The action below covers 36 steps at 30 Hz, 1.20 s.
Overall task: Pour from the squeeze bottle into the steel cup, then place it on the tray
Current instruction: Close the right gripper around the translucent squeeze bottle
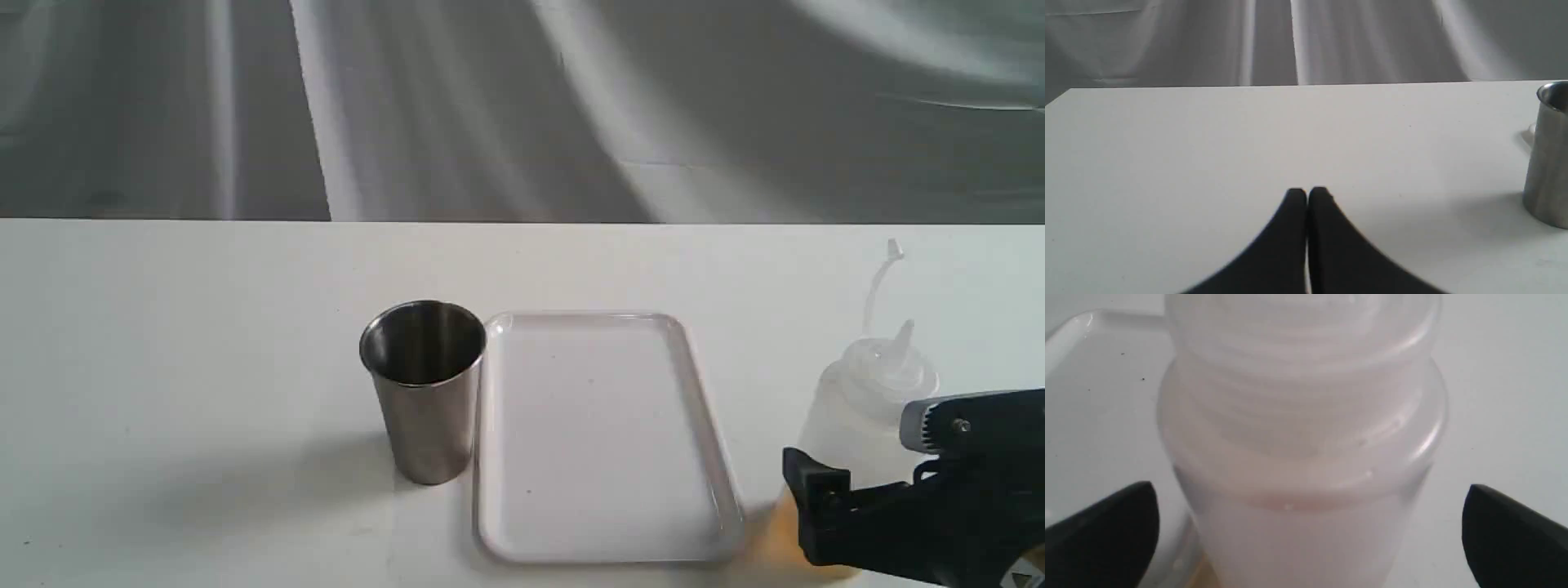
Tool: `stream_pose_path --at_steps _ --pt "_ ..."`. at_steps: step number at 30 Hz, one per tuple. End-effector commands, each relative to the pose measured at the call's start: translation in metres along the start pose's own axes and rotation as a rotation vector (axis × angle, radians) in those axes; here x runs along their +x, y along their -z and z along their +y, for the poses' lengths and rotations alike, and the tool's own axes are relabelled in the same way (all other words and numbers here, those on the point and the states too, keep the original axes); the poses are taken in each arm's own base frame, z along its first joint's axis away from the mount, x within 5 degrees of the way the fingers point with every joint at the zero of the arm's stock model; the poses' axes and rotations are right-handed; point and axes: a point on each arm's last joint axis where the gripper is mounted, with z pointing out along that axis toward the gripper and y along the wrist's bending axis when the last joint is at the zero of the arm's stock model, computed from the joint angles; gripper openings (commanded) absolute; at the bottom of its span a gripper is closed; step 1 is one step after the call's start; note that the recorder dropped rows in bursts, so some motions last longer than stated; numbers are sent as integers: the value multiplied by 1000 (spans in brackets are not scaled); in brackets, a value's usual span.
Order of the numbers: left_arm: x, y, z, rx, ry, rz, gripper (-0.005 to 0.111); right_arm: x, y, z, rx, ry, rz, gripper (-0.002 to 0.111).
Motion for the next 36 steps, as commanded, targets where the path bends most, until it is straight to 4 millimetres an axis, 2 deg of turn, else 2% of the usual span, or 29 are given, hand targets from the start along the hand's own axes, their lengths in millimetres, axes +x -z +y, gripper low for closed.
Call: stream_pose_path --at_steps 1,10,36 --pt "1 0 0 8 4 -6 0 -2 -3 2 -8 -4 -38 105" --pt "1 0 0 8 1 -6 0 -2 -10 5 -27 11 -138 105" --pt "1 0 0 8 2 -6 0 33 -30 5 -8 31 -74 105"
